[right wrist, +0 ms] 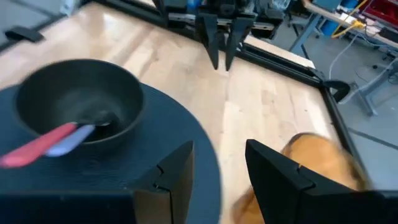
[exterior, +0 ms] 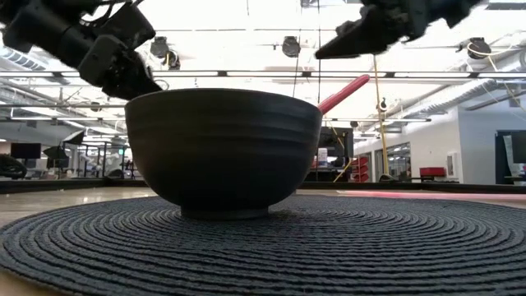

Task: Pick & Place Utensil
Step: Put the brown cup on the blue mat to the top right of the black bowl

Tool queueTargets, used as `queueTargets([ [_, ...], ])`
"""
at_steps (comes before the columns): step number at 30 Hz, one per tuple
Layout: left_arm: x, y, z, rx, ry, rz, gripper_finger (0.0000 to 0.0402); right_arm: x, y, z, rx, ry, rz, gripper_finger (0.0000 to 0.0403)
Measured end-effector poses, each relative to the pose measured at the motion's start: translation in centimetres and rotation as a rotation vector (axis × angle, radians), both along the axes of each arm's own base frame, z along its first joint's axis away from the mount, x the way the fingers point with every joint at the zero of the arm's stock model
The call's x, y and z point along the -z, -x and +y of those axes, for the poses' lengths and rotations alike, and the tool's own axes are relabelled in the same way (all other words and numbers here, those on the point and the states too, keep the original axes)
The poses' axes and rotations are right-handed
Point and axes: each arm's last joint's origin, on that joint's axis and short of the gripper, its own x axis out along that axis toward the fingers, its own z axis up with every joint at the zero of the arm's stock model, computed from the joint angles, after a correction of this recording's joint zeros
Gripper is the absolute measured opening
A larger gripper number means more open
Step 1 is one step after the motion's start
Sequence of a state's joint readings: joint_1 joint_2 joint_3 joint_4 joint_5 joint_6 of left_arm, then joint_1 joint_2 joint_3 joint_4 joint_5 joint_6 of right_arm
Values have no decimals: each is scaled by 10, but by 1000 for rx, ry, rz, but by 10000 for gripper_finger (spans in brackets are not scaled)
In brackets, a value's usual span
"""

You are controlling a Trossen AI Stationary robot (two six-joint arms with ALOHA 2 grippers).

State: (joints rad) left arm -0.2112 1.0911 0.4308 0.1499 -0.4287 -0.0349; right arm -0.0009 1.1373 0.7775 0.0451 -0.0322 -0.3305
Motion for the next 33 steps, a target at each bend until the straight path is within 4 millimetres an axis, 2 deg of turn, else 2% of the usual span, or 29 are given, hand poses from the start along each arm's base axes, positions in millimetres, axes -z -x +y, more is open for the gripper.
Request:
queueTargets([
  [9,14,34,18,78,67,-146,77,-31,-39,-23,2,25,190,144],
  [18,9,39,19,157,21,-190,77,-46,-61,-56,35,3,358,144],
  [25,8,40,26,146,4,-188,77,-31,-73,-74,3,-49,502,144],
  [33,9,39,36,145,26,-183,77,-18,-85,-83,-7,-34,528,144],
])
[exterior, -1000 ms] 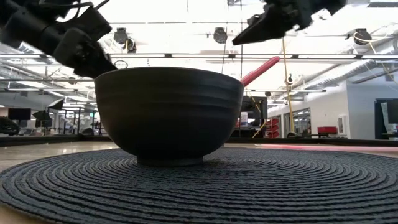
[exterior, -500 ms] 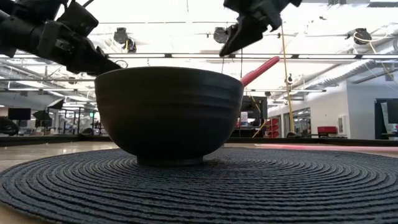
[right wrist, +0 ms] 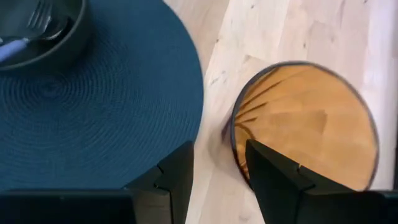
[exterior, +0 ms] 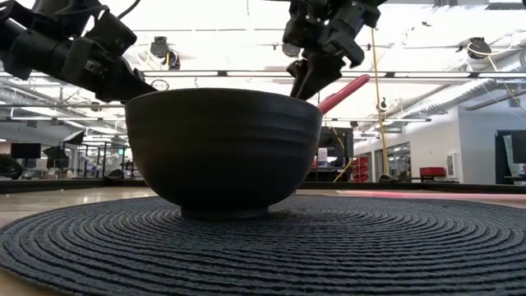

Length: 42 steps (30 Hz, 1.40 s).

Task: Pick & Place Utensil
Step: Put the brown cup on the blue mat to the top right of the black bowl

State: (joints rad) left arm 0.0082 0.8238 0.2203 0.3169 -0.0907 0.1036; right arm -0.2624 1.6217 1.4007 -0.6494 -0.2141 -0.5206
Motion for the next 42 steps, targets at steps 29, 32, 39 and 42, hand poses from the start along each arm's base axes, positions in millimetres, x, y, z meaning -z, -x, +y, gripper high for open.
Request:
queueTargets([
  [29,1,1,10,-21,22,5,76,-37,-34,-18,19,-98,261,144],
  [32,1,1,10,-24,30,12,76,-32,-42,-15,4,-104,288,144],
  [39,7,3,10,-26,35,37,76,-27,-45,-9,-15,-95,298,144],
  [42,7,3,10,-26,35,31,76,-28,-45,-9,-2,-64,298,144],
])
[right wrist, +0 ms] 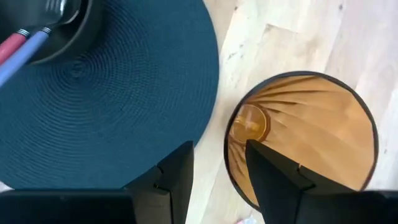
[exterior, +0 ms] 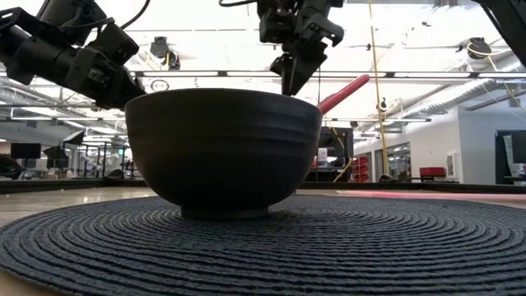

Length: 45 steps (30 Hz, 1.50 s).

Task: Pick & Place Utensil
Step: Put the brown cup on the blue mat to the top right of the black bowl

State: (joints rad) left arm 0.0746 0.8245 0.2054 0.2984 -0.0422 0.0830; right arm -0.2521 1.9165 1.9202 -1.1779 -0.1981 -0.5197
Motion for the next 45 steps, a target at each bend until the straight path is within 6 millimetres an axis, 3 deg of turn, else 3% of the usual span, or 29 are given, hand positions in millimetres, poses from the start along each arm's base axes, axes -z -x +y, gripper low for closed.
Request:
queueTargets([
  [14,0,0,0,-1,2,-3,76,45,2,-4,35,44,81,144],
  [26,-1,0,0,-1,1,-9,76,39,4,-4,35,55,53,138],
  [45,-1,0,0,-1,1,-9,76,38,4,-3,21,60,49,45],
])
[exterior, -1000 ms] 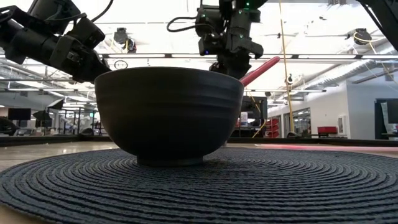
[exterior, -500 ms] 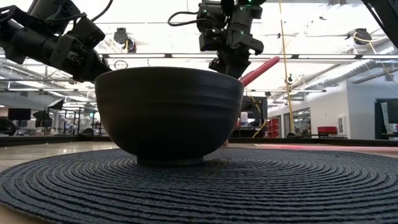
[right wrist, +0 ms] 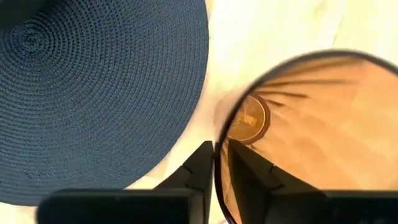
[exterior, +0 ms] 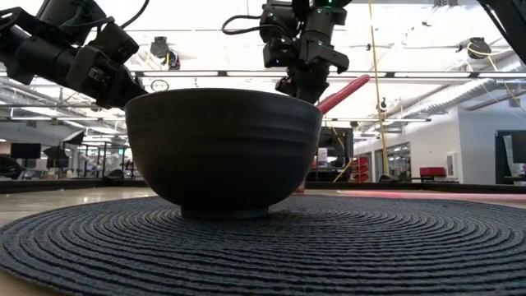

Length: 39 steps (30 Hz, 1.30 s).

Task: Pick & Place Utensil
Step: Put the brown cup on the blue mat to the top right of the black bowl

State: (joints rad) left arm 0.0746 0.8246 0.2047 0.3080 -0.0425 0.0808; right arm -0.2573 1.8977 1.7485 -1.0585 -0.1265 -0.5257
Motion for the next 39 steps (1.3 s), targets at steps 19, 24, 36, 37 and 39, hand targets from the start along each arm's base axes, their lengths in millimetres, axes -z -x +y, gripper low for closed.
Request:
queueTargets([
  [19,0,0,0,-1,4,0,76,-18,9,11,11,70,-10,6],
  [24,0,0,0,-2,5,0,76,-29,16,18,29,61,-15,6],
  [36,-1,0,0,-1,11,-10,76,-52,36,55,90,35,10,6],
  [37,-1,0,0,-1,11,-10,76,-51,37,58,96,37,21,6],
  [39,-1,0,0,4,14,-12,76,-52,39,66,113,24,41,6],
])
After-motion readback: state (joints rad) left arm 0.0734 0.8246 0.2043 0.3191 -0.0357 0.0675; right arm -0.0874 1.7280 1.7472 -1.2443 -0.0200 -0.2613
